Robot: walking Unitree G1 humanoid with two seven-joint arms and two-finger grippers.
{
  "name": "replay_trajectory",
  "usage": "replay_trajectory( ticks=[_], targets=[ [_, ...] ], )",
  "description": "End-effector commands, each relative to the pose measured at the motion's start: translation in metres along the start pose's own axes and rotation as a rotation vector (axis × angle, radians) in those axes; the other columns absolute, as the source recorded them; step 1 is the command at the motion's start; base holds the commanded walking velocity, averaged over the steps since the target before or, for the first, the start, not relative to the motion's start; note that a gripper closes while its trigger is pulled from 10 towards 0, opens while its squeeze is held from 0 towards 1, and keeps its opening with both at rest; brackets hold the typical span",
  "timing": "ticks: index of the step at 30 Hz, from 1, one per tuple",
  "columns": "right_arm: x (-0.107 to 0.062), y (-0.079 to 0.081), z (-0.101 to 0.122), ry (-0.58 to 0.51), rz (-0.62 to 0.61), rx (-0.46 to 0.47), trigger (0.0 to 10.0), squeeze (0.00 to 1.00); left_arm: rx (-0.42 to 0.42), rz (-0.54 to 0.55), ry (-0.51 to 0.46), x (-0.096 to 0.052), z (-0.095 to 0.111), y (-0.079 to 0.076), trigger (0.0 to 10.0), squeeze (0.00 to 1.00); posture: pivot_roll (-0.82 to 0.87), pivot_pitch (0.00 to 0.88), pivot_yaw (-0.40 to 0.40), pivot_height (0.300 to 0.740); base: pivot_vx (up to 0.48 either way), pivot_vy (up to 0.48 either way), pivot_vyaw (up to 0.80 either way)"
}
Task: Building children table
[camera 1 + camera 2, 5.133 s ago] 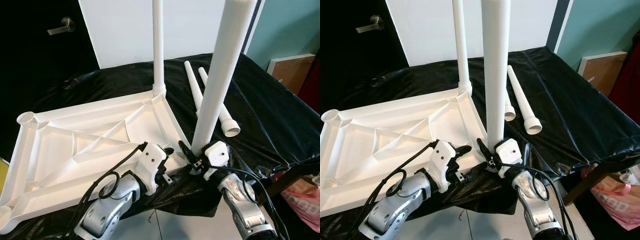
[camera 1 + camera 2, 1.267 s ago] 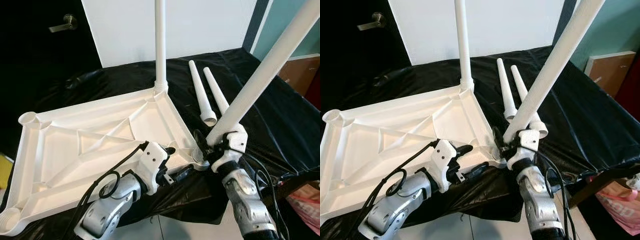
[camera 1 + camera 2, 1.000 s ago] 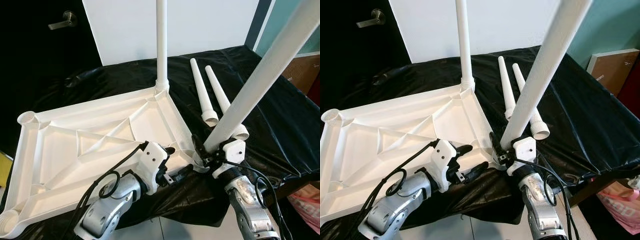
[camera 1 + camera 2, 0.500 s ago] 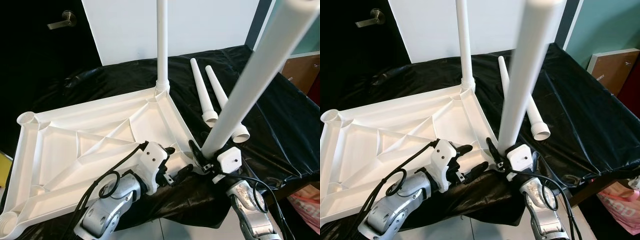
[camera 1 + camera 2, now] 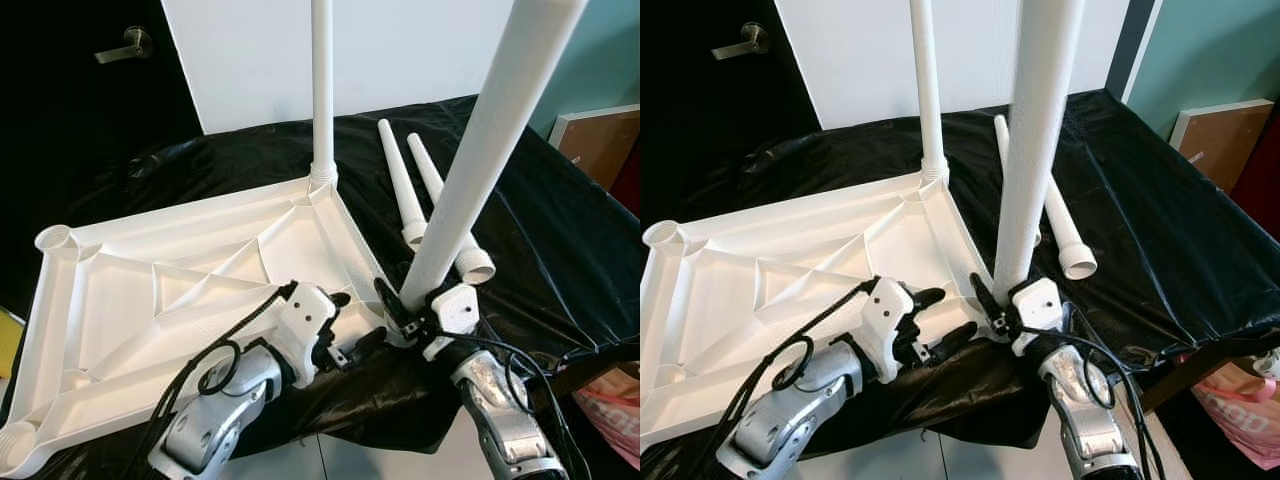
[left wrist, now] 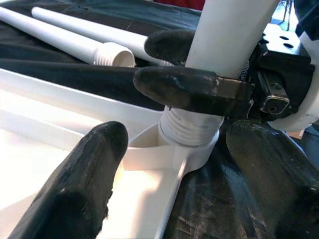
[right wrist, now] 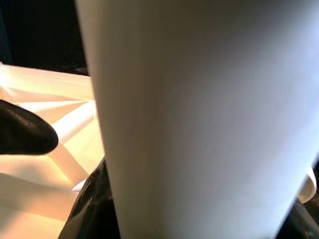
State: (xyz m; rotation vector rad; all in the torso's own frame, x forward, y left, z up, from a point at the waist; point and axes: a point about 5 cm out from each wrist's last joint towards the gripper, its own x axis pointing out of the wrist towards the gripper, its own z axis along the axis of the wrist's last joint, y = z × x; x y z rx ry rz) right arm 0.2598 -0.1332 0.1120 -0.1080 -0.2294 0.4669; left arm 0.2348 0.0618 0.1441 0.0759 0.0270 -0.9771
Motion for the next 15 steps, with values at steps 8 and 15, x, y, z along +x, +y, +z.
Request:
replay_trajectory(
  ticks=[8, 15],
  targets=[
    [0.000, -0.026, 0.008, 0.045, 0.004, 0.059, 10.0, 0.00, -0.064, -0.022, -0.079, 0.008, 0.022, 0.022, 10.0, 1.00, -0.16, 0.044, 0.037, 0.740, 0.000, 0.000, 0.00],
    [0.007, -0.044, 0.024, 0.043, 0.075, 0.061, 10.0, 0.00, -0.112, -0.093, -0.210, 0.009, 0.051, 0.033, 10.0, 1.00, -0.18, 0.043, 0.031, 0.740, 0.000, 0.000, 0.00]
  ],
)
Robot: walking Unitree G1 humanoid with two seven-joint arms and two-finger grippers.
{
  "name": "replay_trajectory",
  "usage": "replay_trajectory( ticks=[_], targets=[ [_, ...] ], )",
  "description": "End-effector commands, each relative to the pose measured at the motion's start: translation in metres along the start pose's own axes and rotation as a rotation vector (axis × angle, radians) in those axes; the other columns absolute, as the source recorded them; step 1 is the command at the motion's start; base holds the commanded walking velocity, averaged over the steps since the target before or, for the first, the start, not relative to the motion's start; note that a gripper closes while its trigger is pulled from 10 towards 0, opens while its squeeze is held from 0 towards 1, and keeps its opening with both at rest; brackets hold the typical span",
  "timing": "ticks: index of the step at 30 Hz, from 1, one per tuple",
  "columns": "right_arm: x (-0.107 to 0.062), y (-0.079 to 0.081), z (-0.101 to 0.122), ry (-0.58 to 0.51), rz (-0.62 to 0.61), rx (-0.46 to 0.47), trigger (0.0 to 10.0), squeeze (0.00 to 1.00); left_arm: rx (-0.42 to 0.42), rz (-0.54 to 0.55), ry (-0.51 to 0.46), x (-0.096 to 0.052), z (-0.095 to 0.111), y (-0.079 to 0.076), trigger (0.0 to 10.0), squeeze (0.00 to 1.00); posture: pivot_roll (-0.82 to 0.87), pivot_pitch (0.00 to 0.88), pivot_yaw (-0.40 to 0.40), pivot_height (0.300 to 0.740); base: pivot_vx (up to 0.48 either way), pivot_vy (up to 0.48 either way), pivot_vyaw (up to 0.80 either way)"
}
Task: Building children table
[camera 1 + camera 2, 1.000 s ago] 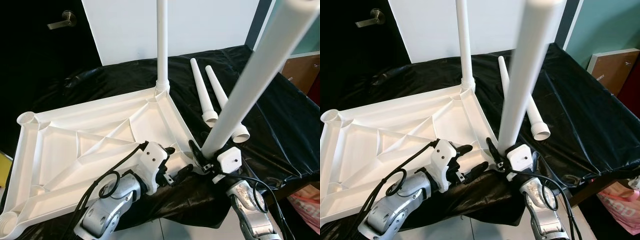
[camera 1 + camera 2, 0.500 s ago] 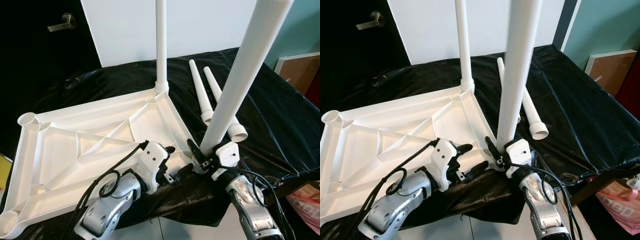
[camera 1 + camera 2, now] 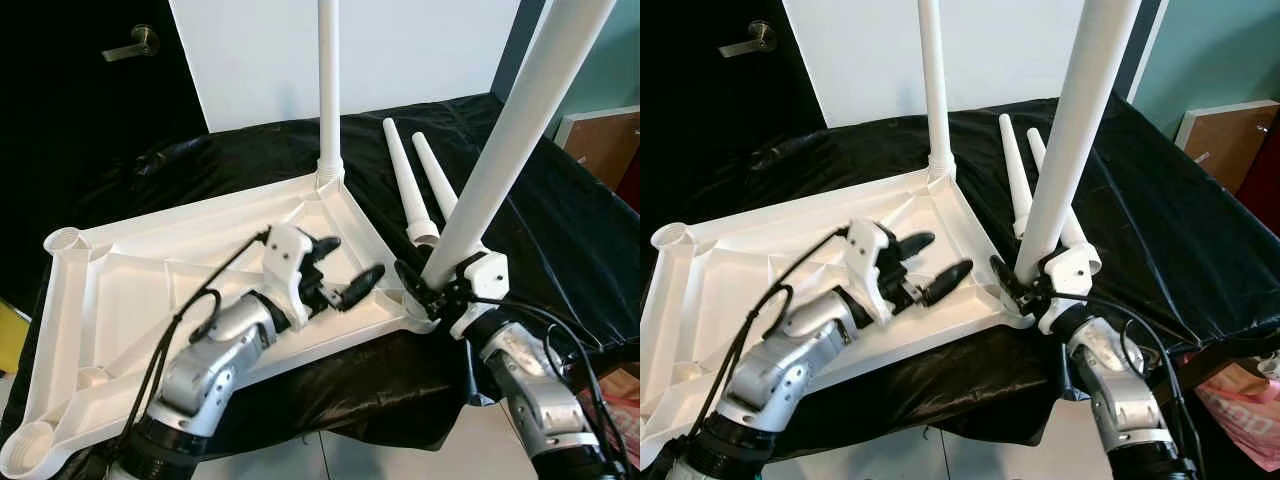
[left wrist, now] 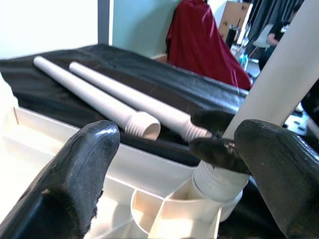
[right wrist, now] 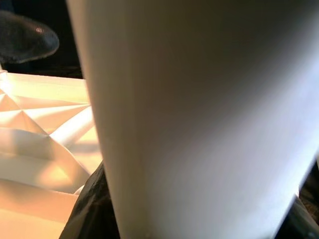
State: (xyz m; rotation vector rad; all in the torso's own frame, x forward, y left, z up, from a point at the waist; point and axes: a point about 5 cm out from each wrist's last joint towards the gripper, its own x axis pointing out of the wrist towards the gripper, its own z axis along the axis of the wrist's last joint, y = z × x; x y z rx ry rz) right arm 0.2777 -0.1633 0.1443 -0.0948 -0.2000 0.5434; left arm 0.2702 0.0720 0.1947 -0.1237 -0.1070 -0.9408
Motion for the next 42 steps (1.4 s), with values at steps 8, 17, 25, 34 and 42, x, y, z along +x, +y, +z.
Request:
replay_trajectory(
  ticks=[8, 17, 25, 34, 42],
  targets=[
    [0.010, -0.021, 0.009, 0.061, 0.112, 0.044, 10.0, 0.00, 0.007, -0.261, -0.102, 0.022, 0.031, -0.010, 10.0, 0.00, -0.17, 0.028, 0.013, 0.740, 0.000, 0.000, 0.00],
    [0.030, -0.031, 0.023, 0.098, 0.264, 0.036, 10.0, 0.00, 0.061, -0.463, -0.167, 0.059, 0.057, -0.030, 10.0, 0.00, -0.15, 0.009, -0.008, 0.740, 0.000, 0.000, 0.00],
    [0.037, -0.031, 0.027, 0.114, 0.318, 0.038, 10.0, 0.00, 0.096, -0.544, -0.177, 0.072, 0.066, -0.038, 10.0, 0.00, -0.15, 0.000, -0.013, 0.740, 0.000, 0.000, 0.00],
    [0.041, -0.033, 0.029, 0.147, 0.386, 0.021, 10.0, 0.00, 0.132, -0.642, -0.168, 0.081, 0.071, -0.047, 10.0, 0.00, -0.17, 0.000, -0.006, 0.740, 0.000, 0.000, 0.00],
    [0.042, -0.035, 0.031, 0.199, 0.492, -0.025, 10.0, 0.00, 0.158, -0.755, -0.142, 0.091, 0.071, -0.057, 10.0, 0.00, -0.18, 0.000, 0.018, 0.740, 0.000, 0.000, 0.00]
  ],
)
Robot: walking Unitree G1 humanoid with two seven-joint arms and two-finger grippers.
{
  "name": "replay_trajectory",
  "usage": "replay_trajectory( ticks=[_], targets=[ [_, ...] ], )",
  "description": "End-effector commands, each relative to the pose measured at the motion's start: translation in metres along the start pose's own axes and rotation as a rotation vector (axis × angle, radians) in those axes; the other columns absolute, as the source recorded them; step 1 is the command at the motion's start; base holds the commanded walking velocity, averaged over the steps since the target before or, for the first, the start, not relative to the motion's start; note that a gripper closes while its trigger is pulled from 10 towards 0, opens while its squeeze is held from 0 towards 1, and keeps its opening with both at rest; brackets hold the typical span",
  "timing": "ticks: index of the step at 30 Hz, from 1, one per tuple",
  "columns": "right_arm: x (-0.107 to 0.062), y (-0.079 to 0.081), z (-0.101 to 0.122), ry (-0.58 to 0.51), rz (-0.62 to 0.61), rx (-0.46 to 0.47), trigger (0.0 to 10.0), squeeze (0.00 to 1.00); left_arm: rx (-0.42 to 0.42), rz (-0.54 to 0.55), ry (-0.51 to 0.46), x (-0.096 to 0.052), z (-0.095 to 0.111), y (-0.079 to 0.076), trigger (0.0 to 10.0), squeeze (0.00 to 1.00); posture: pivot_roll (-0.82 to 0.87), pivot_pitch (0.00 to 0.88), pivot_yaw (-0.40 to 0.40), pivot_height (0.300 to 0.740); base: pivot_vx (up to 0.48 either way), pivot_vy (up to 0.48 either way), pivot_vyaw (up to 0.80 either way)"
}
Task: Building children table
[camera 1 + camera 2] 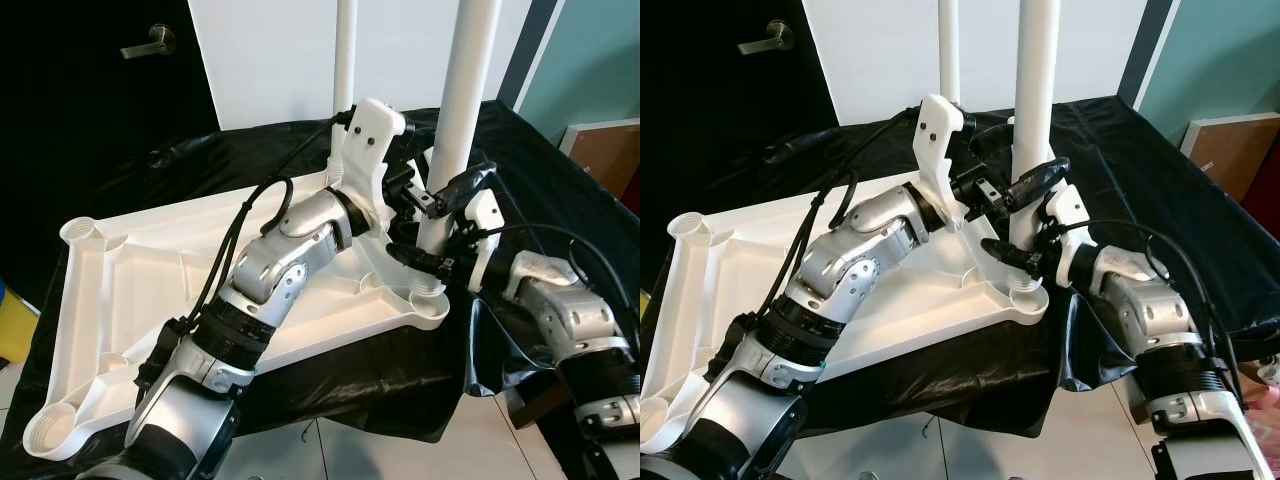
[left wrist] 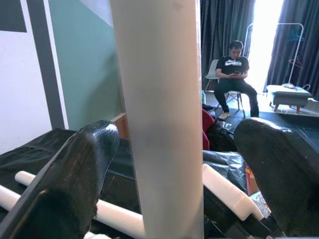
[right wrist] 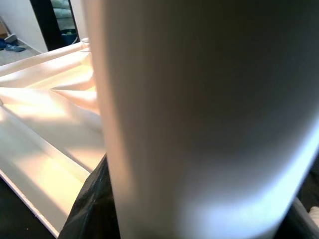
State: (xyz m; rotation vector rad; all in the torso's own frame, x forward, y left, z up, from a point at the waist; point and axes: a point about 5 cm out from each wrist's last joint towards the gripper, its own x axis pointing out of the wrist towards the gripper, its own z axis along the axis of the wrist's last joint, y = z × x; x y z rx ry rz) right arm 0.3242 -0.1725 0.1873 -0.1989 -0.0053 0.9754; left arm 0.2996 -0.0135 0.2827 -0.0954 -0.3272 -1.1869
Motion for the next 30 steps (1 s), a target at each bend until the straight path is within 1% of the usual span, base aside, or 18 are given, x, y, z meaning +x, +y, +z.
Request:
replay_trajectory(
  ticks=[1, 2, 3, 4, 5, 6, 14, 20, 21, 22, 23, 24, 25, 27, 28, 29, 30],
  targets=[
    [0.002, 0.001, 0.000, 0.025, 0.043, -0.014, 10.0, 0.00, 0.019, -0.493, -0.002, 0.000, 0.002, -0.027, 10.0, 0.00, -0.18, 0.000, 0.018, 0.740, 0.000, 0.000, 0.00],
    [0.002, 0.004, -0.001, 0.039, 0.069, -0.018, 10.0, 0.00, 0.017, -0.522, 0.006, 0.001, 0.000, -0.030, 10.0, 0.00, -0.18, 0.000, 0.022, 0.740, 0.000, 0.000, 0.00],
    [0.002, 0.004, -0.001, 0.039, 0.069, -0.018, 10.0, 0.00, 0.017, -0.522, 0.006, 0.001, 0.000, -0.030, 10.0, 0.00, -0.18, 0.000, 0.022, 0.740, 0.000, 0.000, 0.00],
    [0.003, 0.006, -0.003, 0.049, 0.089, -0.025, 10.0, 0.00, 0.010, -0.536, 0.017, 0.001, -0.001, -0.032, 5.4, 0.00, -0.19, 0.000, 0.028, 0.740, 0.000, 0.000, 0.00],
    [0.003, 0.006, -0.003, 0.049, 0.089, -0.025, 10.0, 0.00, 0.010, -0.536, 0.017, 0.001, -0.001, -0.032, 5.4, 0.00, -0.19, 0.000, 0.028, 0.740, 0.000, 0.000, 0.00],
    [0.004, 0.009, -0.004, 0.056, 0.104, -0.023, 10.0, 0.00, -0.015, -0.551, 0.020, 0.001, -0.002, -0.033, 0.0, 0.00, -0.19, 0.000, 0.035, 0.740, 0.000, 0.000, 0.00],
    [0.004, 0.013, -0.009, 0.073, 0.125, -0.024, 10.0, 0.00, -0.055, -0.564, 0.031, 0.000, 0.000, -0.030, 0.0, 0.00, -0.19, 0.000, 0.053, 0.740, 0.000, 0.000, 0.00],
    [0.002, 0.011, -0.010, 0.080, 0.105, -0.037, 10.0, 0.00, -0.071, -0.563, 0.044, -0.001, 0.001, -0.027, 0.0, 0.00, -0.19, 0.000, 0.057, 0.740, 0.000, 0.000, 0.00],
    [0.001, 0.009, -0.010, 0.077, 0.076, -0.048, 10.0, 0.58, -0.073, -0.556, 0.053, 0.000, 0.001, -0.026, 0.0, 0.00, -0.19, 0.000, 0.058, 0.740, 0.000, 0.000, 0.00],
    [0.001, 0.009, -0.010, 0.077, 0.076, -0.048, 10.0, 0.58, -0.073, -0.556, 0.053, 0.000, 0.001, -0.026, 0.0, 0.00, -0.19, 0.000, 0.058, 0.740, 0.000, 0.000, 0.00],
    [0.000, 0.006, -0.009, 0.058, 0.037, -0.043, 10.0, 1.00, -0.072, -0.544, 0.055, 0.000, 0.003, -0.025, 0.0, 0.00, -0.19, 0.000, 0.060, 0.740, 0.000, 0.000, 0.00],
    [0.000, 0.006, -0.009, 0.058, 0.037, -0.043, 10.0, 1.00, -0.072, -0.544, 0.055, 0.000, 0.003, -0.025, 0.0, 0.00, -0.19, 0.000, 0.060, 0.740, 0.000, 0.000, 0.00],
    [0.000, 0.005, -0.007, 0.038, -0.002, -0.045, 10.0, 1.00, -0.071, -0.532, 0.051, 0.000, 0.004, -0.023, 0.0, 0.00, -0.19, 0.000, 0.061, 0.740, 0.000, 0.000, 0.00],
    [0.000, 0.005, -0.007, 0.038, -0.002, -0.045, 10.0, 1.00, -0.071, -0.532, 0.051, 0.000, 0.004, -0.023, 0.0, 0.00, -0.19, 0.000, 0.061, 0.740, 0.000, 0.000, 0.00],
    [0.000, 0.004, -0.006, 0.025, -0.024, -0.045, 10.0, 1.00, -0.070, -0.525, 0.045, 0.000, 0.005, -0.023, 0.0, 0.00, -0.19, 0.000, 0.061, 0.740, 0.000, 0.000, 0.00],
    [0.001, 0.001, -0.005, 0.012, -0.110, -0.052, 10.0, 1.00, -0.039, -0.471, 0.056, 0.003, 0.007, -0.018, 8.7, 0.00, -0.19, 0.000, 0.064, 0.740, 0.000, 0.000, 0.00],
    [0.001, 0.001, -0.005, 0.012, -0.110, -0.052, 10.0, 1.00, -0.039, -0.471, 0.056, 0.003, 0.007, -0.018, 8.7, 0.00, -0.19, 0.000, 0.064, 0.740, 0.000, 0.000, 0.00]
  ],
)
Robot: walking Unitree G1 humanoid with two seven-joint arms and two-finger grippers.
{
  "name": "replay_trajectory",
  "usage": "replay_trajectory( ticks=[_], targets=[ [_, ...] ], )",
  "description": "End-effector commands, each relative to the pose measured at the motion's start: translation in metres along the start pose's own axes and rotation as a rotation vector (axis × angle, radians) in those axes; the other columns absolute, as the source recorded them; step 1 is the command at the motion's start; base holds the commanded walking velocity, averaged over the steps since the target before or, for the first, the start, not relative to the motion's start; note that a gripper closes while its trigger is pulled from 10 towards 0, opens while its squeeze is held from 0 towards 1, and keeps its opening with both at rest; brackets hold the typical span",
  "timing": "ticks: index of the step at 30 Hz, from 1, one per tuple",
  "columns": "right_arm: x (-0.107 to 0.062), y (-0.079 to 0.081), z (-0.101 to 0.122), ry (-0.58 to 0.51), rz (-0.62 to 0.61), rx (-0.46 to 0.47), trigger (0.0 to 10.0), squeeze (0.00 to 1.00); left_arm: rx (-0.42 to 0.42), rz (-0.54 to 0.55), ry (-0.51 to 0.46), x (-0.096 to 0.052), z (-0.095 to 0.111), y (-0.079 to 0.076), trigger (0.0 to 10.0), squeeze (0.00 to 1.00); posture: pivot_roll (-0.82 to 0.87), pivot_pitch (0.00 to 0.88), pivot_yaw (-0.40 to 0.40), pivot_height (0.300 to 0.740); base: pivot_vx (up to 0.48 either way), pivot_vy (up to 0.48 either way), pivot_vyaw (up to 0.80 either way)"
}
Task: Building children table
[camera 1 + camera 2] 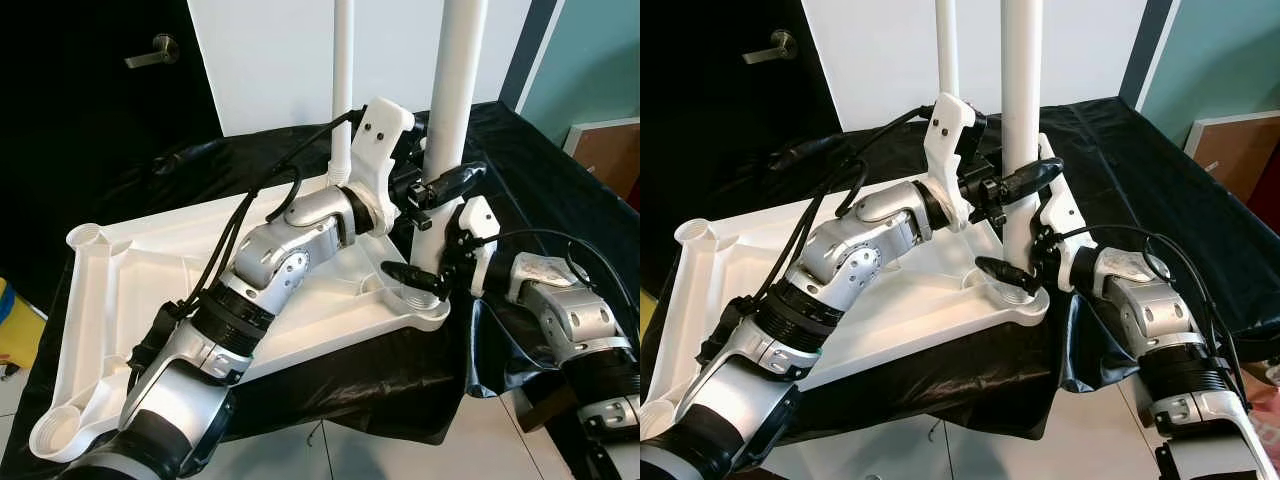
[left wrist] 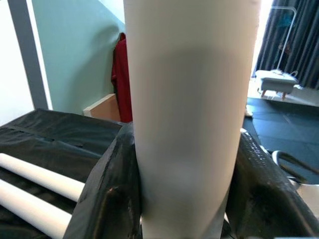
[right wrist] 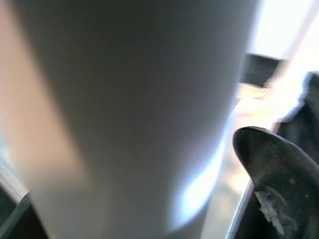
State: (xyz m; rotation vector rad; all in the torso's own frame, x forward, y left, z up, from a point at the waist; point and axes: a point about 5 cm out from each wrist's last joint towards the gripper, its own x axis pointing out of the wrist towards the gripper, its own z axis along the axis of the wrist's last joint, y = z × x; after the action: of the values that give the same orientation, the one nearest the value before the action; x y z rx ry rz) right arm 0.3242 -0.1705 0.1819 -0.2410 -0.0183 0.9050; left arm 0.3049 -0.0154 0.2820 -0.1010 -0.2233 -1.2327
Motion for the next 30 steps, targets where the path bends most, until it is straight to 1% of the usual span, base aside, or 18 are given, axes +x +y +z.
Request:
replay_trajectory(
  ticks=[1, 2, 3, 4, 6, 7, 8, 9, 10, 12, 14, 15, 17, 18, 21, 24, 29, 30],
  targets=[
    [0.001, -0.003, 0.002, -0.026, -0.137, -0.002, 10.0, 0.23, 0.055, -0.352, 0.003, 0.004, 0.011, -0.017, 10.0, 0.00, -0.20, 0.000, 0.070, 0.740, 0.000, 0.000, 0.00],
    [0.003, -0.003, 0.002, -0.039, -0.232, 0.016, 10.0, 0.00, 0.083, -0.281, 0.014, 0.006, 0.014, -0.012, 10.0, 0.00, -0.20, 0.000, 0.071, 0.740, 0.000, 0.000, 0.00],
    [0.004, -0.002, 0.001, -0.046, -0.293, 0.029, 10.0, 0.00, 0.100, -0.237, 0.021, 0.008, 0.016, -0.009, 10.0, 0.00, -0.20, 0.000, 0.071, 0.740, 0.000, 0.000, 0.00],
    [0.004, -0.002, 0.001, -0.046, -0.293, 0.029, 10.0, 0.00, 0.100, -0.237, 0.021, 0.008, 0.016, -0.009, 10.0, 0.00, -0.20, 0.000, 0.071, 0.740, 0.000, 0.000, 0.00],
    [0.007, 0.006, -0.001, -0.059, -0.340, 0.064, 10.0, 0.00, 0.134, -0.165, 0.038, 0.011, 0.017, -0.006, 10.0, 0.00, -0.21, 0.000, 0.077, 0.740, 0.000, 0.000, 0.00],
    [0.007, 0.006, -0.001, -0.059, -0.340, 0.064, 10.0, 0.00, 0.134, -0.165, 0.038, 0.011, 0.017, -0.006, 10.0, 0.00, -0.21, 0.000, 0.077, 0.740, 0.000, 0.000, 0.00],
    [0.009, 0.012, -0.001, -0.073, -0.363, 0.081, 10.0, 0.00, 0.137, -0.123, 0.034, 0.013, 0.017, -0.004, 10.0, 0.00, -0.21, 0.000, 0.079, 0.740, 0.000, 0.000, 0.00],
    [0.011, 0.015, -0.001, -0.083, -0.381, 0.090, 10.0, 0.00, 0.138, -0.096, 0.032, 0.014, 0.018, -0.003, 10.0, 0.00, -0.21, 0.000, 0.079, 0.740, 0.000, 0.000, 0.00],
    [0.011, 0.015, -0.001, -0.083, -0.381, 0.090, 10.0, 0.00, 0.138, -0.096, 0.032, 0.014, 0.018, -0.003, 10.0, 0.00, -0.21, 0.000, 0.079, 0.740, 0.000, 0.000, 0.00],
    [0.016, 0.021, -0.001, -0.111, -0.443, 0.125, 10.0, 0.00, 0.114, -0.031, 0.015, 0.017, 0.020, 0.000, 10.0, 0.00, -0.22, 0.000, 0.082, 0.740, 0.000, 0.000, 0.00],
    [0.016, 0.021, -0.001, -0.111, -0.443, 0.125, 10.0, 0.00, 0.114, -0.031, 0.015, 0.017, 0.020, 0.000, 10.0, 0.00, -0.22, 0.000, 0.082, 0.740, 0.000, 0.000, 0.00],
    [0.023, 0.026, 0.001, -0.142, -0.522, 0.157, 10.0, 0.00, 0.097, 0.029, -0.004, 0.020, 0.022, 0.002, 10.0, 0.00, -0.22, 0.000, 0.084, 0.740, 0.000, 0.000, 0.00],
    [0.023, 0.026, 0.001, -0.142, -0.522, 0.157, 10.0, 0.00, 0.097, 0.029, -0.004, 0.020, 0.022, 0.002, 10.0, 0.00, -0.22, 0.000, 0.084, 0.740, 0.000, 0.000, 0.00],
    [0.026, 0.028, 0.002, -0.155, -0.557, 0.167, 10.0, 0.00, 0.093, 0.050, -0.012, 0.021, 0.023, 0.003, 10.0, 0.00, -0.22, 0.000, 0.084, 0.740, 0.000, 0.000, 0.00],
    [0.030, 0.032, 0.004, -0.163, -0.589, 0.162, 10.0, 0.00, 0.098, 0.069, -0.020, 0.022, 0.024, 0.003, 10.0, 0.00, -0.21, 0.000, 0.081, 0.740, 0.000, 0.000, 0.00],
    [0.044, 0.049, 0.008, -0.158, -0.645, 0.127, 10.0, 0.00, 0.107, 0.111, -0.035, 0.026, 0.024, 0.003, 10.0, 0.00, -0.21, 0.010, 0.084, 0.740, 0.000, 0.000, 0.00],
    [0.049, 0.056, 0.010, -0.151, -0.661, 0.121, 10.0, 0.00, 0.111, 0.121, -0.039, 0.027, 0.024, 0.003, 10.0, 0.00, -0.21, 0.010, 0.084, 0.740, 0.000, 0.000, 0.00],
    [0.051, 0.058, 0.012, -0.164, -0.662, 0.120, 10.0, 0.00, 0.105, 0.125, -0.036, 0.028, 0.023, 0.002, 10.0, 0.00, -0.21, 0.018, 0.086, 0.740, 0.000, 0.000, 0.00]
  ],
)
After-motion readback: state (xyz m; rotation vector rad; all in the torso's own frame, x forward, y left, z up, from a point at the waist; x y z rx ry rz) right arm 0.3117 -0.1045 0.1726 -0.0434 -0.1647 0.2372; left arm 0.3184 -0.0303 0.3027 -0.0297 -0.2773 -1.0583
